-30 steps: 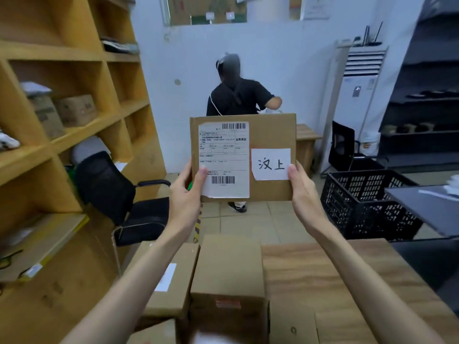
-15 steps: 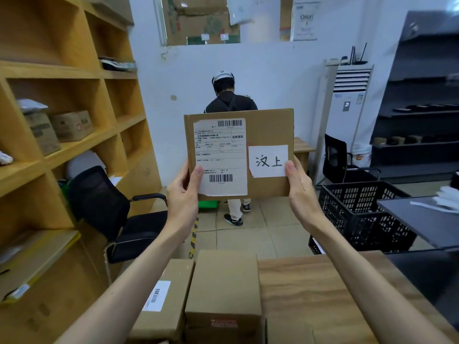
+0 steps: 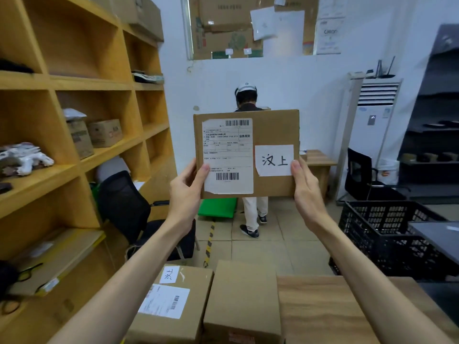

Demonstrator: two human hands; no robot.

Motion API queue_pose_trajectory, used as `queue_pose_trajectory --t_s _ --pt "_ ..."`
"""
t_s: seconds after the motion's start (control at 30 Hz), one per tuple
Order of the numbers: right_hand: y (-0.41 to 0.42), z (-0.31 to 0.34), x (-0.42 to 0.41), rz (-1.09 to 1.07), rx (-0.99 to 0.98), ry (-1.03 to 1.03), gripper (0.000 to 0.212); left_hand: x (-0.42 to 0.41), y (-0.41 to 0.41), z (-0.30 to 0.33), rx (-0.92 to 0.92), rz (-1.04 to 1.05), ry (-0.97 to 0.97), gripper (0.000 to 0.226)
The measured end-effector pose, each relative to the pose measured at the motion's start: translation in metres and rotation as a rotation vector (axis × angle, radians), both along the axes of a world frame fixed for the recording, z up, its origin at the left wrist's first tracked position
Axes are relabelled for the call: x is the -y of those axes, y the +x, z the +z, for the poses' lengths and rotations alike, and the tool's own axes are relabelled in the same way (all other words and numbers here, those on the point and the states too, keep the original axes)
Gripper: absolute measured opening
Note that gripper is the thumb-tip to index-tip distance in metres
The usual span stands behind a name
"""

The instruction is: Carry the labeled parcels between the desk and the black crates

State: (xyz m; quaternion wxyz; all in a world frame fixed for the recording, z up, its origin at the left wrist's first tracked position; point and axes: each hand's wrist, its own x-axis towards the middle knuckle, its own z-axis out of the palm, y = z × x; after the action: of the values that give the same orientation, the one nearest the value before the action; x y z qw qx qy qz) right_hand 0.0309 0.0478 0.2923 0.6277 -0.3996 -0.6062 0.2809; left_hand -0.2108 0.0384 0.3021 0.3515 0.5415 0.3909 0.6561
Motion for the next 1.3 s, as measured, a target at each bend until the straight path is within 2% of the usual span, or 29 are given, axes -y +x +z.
queue_pose_trajectory --t_s 0.1,0.23,0.33,0.4,0.47,0.57,0.67,0.73,0.83,1.07,1.17,1.3 --pt "-0.028 0.009 -0.017 0.095 -0.006 -0.006 0.04 0.004 -0.028 0.011 -0.001 0.081 0.021 0.039" --pt "-0.071 0.014 -0.035 0.231 -0.005 -0.027 0.04 0.018 -0.067 0.018 -0.019 0.216 0.021 0.047" --pt "-0.1 0.011 -0.039 0.321 -0.011 -0.055 0.036 0.034 -0.087 0.014 -0.008 0.32 0.006 0.036" --pt "-0.12 0.008 -0.037 0.364 -0.026 -0.079 0.028 0.046 -0.096 0.009 0.009 0.393 0.008 0.039" --pt "-0.14 0.001 -0.035 0.419 -0.033 -0.099 0.03 0.061 -0.107 0.004 0.006 0.483 0.028 0.042" --pt "-0.178 -0.01 -0.024 0.542 -0.049 -0.117 0.043 0.098 -0.128 -0.01 -0.002 0.618 0.005 0.042" --pt "-0.226 -0.015 -0.004 0.671 -0.024 -0.128 0.033 0.147 -0.158 -0.017 -0.024 0.756 -0.033 0.046" --pt "-0.261 -0.019 0.012 0.789 -0.009 -0.117 0.038 0.183 -0.176 -0.016 -0.012 0.855 -0.026 0.043" --pt "-0.317 -0.021 0.048 0.942 -0.009 -0.138 0.052 0.244 -0.197 -0.01 -0.005 1.031 -0.008 0.039" --pt "-0.425 -0.009 0.193 1.395 0.007 -0.099 0.048 0.421 -0.207 -0.002 -0.074 1.476 0.012 0.04" --pt "-0.45 -0.001 0.269 1.561 0.005 -0.13 0.055 0.497 -0.192 0.002 -0.073 1.648 0.027 0.041" --pt "-0.459 0.006 0.37 1.763 0.047 -0.101 0.053 0.591 -0.154 0.001 -0.083 1.86 0.013 0.041"
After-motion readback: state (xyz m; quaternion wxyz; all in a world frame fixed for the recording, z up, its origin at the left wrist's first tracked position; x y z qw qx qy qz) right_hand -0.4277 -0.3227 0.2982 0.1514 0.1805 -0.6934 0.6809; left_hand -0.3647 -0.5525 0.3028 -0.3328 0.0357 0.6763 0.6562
